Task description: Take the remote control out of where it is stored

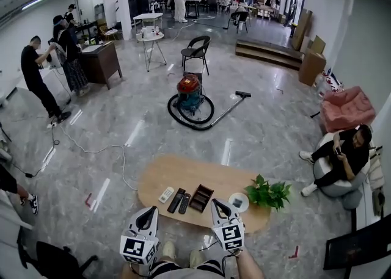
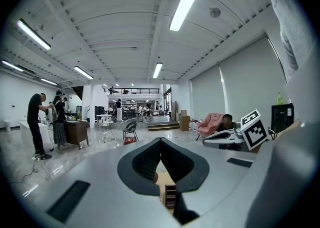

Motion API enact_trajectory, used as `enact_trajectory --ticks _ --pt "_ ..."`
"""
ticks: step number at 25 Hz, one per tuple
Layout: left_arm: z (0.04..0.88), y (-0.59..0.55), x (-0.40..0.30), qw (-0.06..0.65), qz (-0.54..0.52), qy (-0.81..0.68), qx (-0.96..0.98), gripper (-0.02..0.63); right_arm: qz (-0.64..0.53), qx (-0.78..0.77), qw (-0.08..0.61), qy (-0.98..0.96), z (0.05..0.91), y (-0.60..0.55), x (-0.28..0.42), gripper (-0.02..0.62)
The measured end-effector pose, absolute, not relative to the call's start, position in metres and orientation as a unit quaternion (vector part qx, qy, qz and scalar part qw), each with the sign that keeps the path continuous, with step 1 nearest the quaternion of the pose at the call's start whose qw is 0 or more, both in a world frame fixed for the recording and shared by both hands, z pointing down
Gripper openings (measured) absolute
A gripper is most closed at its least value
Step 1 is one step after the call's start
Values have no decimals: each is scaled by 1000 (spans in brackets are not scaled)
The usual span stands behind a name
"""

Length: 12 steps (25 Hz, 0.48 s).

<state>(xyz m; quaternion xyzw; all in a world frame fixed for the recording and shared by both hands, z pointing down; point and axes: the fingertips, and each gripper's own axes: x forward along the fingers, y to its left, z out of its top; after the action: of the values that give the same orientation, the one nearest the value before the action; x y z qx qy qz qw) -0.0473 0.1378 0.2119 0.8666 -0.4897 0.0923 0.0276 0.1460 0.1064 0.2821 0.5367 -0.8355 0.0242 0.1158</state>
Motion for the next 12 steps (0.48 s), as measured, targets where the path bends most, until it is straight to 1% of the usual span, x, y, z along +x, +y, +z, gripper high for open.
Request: enact_trajectory --ticks 12 --pt "183 154 -58 -3 72 -511 857 5 11 544 97 -833 252 138 160 6"
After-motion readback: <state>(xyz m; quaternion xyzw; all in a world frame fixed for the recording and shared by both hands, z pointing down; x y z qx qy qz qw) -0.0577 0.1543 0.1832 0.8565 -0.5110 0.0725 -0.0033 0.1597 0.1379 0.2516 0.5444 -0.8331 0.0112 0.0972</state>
